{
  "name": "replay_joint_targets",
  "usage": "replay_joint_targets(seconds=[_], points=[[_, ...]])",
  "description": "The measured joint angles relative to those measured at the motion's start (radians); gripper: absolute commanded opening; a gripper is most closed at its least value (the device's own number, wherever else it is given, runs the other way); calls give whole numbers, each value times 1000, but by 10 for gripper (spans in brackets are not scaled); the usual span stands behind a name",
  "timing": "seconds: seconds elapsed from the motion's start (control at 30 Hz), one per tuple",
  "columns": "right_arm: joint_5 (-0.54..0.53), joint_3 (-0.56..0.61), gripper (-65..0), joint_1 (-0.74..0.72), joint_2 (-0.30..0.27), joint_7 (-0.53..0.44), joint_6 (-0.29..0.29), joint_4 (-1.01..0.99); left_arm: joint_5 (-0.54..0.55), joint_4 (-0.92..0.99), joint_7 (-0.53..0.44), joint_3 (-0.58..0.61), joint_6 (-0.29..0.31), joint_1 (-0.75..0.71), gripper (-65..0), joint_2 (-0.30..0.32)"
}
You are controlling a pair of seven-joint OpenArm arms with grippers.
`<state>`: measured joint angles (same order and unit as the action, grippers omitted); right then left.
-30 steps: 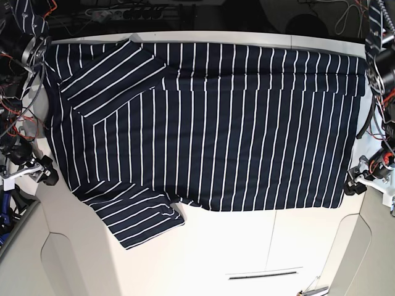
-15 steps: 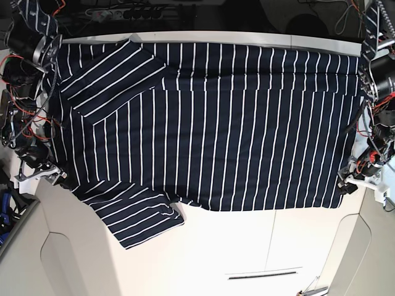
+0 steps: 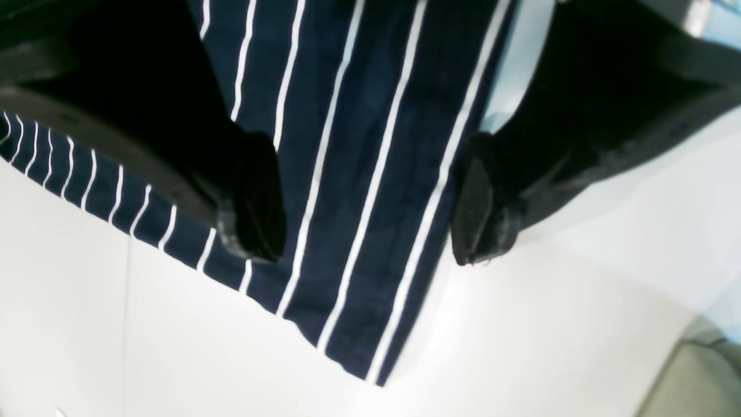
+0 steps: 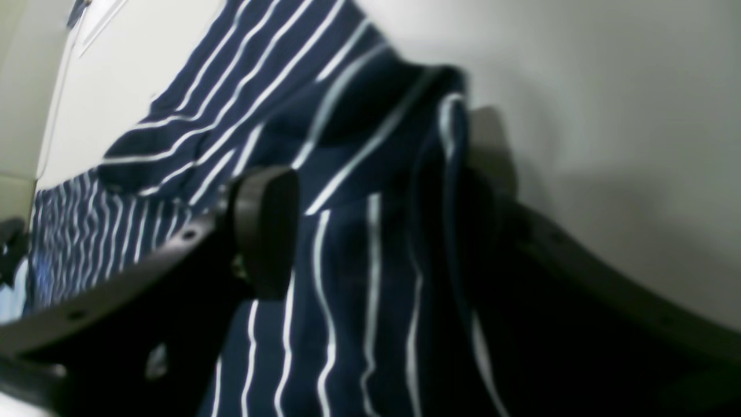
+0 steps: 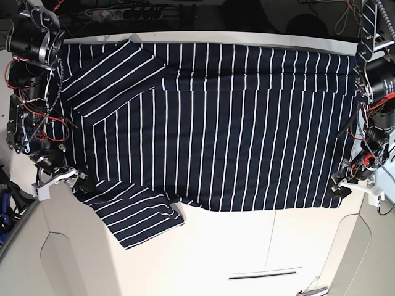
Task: Fold the T-shirt properly
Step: 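Grasp the shirt's folded edge with both grippers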
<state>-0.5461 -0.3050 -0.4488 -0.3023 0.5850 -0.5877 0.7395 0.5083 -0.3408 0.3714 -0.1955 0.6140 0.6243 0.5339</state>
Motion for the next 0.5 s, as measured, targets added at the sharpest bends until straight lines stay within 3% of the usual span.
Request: replay_joint_targets(seconds=[0.07,0.13,0.27,0.37,0.43,0.5], points=[[0,23,-255,0,0,-3,0,0,8,0,5,0,14,0,-180,-6],[0,36,-317,0,0,-6,0,1,8,0,6,0,16,2,-236,-13],[6,37,-513,1,0,10,1,0,7,1,19,0,17,0,-470,-17],[26,37,-650,2,0,13,1,0,-1,1,25,0,19,0,-592,-14],[40,37,-650,1,0,13,0,0,-1,-13,37,0,19,-1,-650,-14],[50,38,-650,0,0,14,0,7,-5,-39,75,0,19,-3,-650,-13]])
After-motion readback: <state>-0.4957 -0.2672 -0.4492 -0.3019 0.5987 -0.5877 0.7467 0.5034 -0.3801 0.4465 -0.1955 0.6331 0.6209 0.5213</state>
